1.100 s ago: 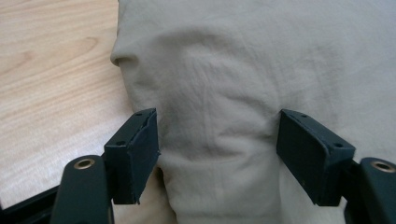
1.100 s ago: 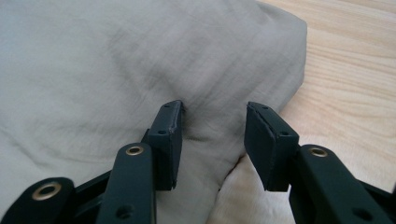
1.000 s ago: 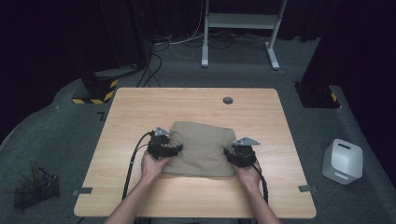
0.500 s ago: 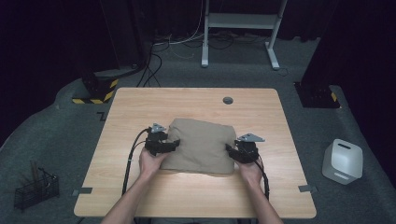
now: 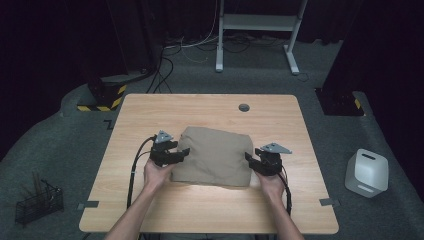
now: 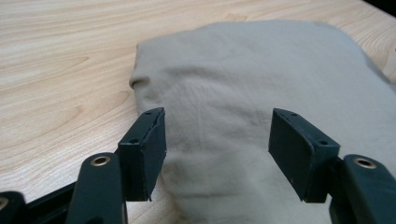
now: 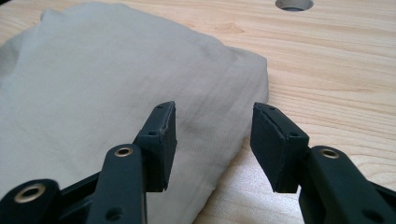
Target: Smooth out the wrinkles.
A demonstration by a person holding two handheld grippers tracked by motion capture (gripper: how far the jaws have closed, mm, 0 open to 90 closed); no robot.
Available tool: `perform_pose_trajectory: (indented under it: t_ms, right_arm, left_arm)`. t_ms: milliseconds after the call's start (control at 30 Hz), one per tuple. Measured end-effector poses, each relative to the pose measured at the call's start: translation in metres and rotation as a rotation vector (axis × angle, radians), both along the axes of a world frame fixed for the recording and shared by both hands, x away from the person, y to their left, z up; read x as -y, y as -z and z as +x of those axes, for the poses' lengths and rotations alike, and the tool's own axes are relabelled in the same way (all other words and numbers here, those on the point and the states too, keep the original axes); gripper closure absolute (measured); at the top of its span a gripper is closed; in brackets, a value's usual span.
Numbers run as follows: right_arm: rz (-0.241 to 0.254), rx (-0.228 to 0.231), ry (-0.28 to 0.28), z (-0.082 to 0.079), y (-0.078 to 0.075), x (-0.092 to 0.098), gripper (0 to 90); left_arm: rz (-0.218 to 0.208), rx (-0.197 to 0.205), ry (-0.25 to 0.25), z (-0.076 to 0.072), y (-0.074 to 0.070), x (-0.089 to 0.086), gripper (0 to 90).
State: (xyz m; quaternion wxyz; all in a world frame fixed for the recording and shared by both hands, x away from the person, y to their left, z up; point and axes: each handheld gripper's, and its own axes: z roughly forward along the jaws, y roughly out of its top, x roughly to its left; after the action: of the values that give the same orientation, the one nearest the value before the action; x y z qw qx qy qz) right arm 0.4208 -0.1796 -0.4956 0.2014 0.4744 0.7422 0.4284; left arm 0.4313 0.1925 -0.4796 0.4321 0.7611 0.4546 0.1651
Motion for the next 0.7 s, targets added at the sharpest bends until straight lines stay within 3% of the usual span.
perform_pose_trajectory:
  t_ms: [167, 467, 700]
  right_arm:
    - [-0.002, 0.006, 0.015, -0.004, -0.004, 0.004, 50.5]
    - [0.001, 0.024, 0.019, -0.010, -0.008, 0.013, 50.5]
    - [0.012, 0.033, 0.021, -0.013, -0.012, 0.019, 49.8]
  left_arm:
    - [0.018, 0.016, 0.019, -0.004, -0.004, -0.001, 36.7]
    - [-0.032, -0.009, -0.007, -0.011, -0.006, -0.014, 38.8]
    - [-0.049, 0.006, -0.037, -0.016, -0.010, -0.024, 39.8]
